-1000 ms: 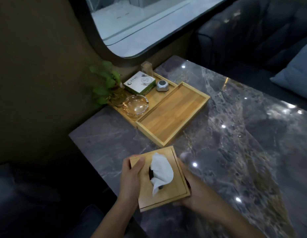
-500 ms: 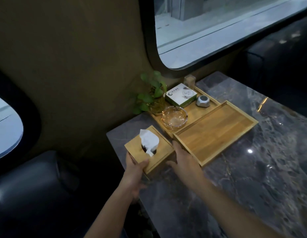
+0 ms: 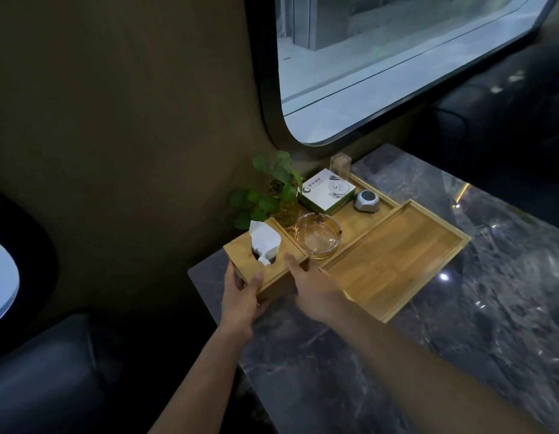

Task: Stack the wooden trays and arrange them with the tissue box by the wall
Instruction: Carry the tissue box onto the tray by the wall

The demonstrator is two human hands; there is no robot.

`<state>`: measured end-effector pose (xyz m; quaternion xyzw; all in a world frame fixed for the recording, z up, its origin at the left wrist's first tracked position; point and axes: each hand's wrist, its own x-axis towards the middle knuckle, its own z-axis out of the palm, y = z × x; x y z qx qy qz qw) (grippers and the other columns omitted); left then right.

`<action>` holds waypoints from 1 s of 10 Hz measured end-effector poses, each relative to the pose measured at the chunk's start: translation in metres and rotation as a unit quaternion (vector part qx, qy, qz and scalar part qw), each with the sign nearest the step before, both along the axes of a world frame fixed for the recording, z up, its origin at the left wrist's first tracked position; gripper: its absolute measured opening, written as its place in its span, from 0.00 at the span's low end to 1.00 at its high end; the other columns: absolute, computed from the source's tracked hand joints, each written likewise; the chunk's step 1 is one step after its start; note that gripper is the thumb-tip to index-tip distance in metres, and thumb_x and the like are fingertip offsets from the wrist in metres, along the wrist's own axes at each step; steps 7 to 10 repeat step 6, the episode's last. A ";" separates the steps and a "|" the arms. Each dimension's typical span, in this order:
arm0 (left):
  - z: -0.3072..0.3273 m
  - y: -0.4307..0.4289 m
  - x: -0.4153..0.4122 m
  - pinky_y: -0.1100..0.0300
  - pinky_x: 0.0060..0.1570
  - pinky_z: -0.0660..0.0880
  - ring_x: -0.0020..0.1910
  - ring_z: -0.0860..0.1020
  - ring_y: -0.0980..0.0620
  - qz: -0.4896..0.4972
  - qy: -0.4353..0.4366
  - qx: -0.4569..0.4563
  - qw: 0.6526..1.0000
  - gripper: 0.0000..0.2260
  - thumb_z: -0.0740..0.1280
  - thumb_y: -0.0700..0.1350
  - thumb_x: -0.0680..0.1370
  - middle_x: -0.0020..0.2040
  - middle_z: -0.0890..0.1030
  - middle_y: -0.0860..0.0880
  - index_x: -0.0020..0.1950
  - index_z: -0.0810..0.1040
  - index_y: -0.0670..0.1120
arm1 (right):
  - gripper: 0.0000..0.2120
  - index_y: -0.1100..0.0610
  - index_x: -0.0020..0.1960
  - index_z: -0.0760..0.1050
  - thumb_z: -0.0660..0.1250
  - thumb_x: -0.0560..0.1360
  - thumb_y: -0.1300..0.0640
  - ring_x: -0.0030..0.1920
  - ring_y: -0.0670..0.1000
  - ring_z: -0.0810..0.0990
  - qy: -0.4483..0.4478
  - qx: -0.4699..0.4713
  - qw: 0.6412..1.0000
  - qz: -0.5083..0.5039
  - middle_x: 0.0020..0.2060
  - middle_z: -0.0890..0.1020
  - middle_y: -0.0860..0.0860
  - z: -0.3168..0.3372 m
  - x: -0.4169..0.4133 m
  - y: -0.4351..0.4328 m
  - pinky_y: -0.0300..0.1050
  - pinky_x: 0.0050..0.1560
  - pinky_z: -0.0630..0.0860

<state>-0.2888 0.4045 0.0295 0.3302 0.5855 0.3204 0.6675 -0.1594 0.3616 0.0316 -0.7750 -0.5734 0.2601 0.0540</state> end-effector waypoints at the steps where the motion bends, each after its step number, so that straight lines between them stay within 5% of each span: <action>1: -0.003 0.002 -0.001 0.44 0.52 0.79 0.62 0.73 0.45 0.005 0.003 -0.001 1.000 0.29 0.67 0.44 0.76 0.70 0.69 0.49 0.71 0.59 0.62 | 0.38 0.45 0.74 0.42 0.62 0.74 0.58 0.64 0.67 0.70 -0.005 -0.009 1.000 0.014 0.71 0.58 0.68 -0.001 0.002 0.003 0.58 0.58 0.73; 2: -0.002 0.002 -0.001 0.49 0.44 0.80 0.60 0.74 0.46 0.007 0.016 0.005 1.000 0.30 0.68 0.44 0.75 0.71 0.68 0.49 0.71 0.59 0.61 | 0.39 0.44 0.74 0.40 0.62 0.74 0.58 0.64 0.67 0.69 -0.007 -0.017 1.000 0.018 0.72 0.55 0.67 -0.003 0.003 0.004 0.58 0.59 0.73; 4: 0.005 0.000 0.001 0.39 0.63 0.70 0.69 0.68 0.43 -0.024 0.077 0.033 0.996 0.31 0.67 0.47 0.75 0.73 0.65 0.47 0.73 0.56 0.58 | 0.40 0.39 0.72 0.41 0.64 0.73 0.57 0.66 0.64 0.69 0.038 -0.008 0.999 -0.008 0.75 0.54 0.59 0.001 0.011 -0.004 0.57 0.58 0.73; 5: 0.015 -0.004 -0.001 0.44 0.68 0.65 0.71 0.65 0.44 -0.037 0.204 0.068 0.976 0.29 0.65 0.52 0.75 0.74 0.65 0.45 0.74 0.59 0.50 | 0.34 0.46 0.73 0.48 0.63 0.74 0.55 0.65 0.60 0.70 0.054 0.048 0.997 -0.019 0.74 0.56 0.53 0.012 0.021 -0.020 0.53 0.56 0.72; 6: 0.033 -0.019 -0.004 0.45 0.69 0.62 0.72 0.63 0.45 -0.048 0.312 0.221 0.923 0.27 0.62 0.57 0.76 0.72 0.68 0.44 0.70 0.66 0.45 | 0.30 0.50 0.72 0.56 0.64 0.74 0.53 0.65 0.57 0.70 0.080 0.125 0.988 -0.042 0.71 0.62 0.51 0.033 0.044 -0.040 0.51 0.59 0.71; 10: 0.033 -0.019 -0.004 0.45 0.69 0.62 0.72 0.63 0.45 -0.048 0.312 0.221 0.923 0.27 0.62 0.57 0.76 0.72 0.68 0.44 0.70 0.66 0.45 | 0.30 0.50 0.72 0.56 0.64 0.74 0.53 0.65 0.57 0.70 0.080 0.125 0.988 -0.042 0.71 0.62 0.51 0.033 0.044 -0.040 0.51 0.59 0.71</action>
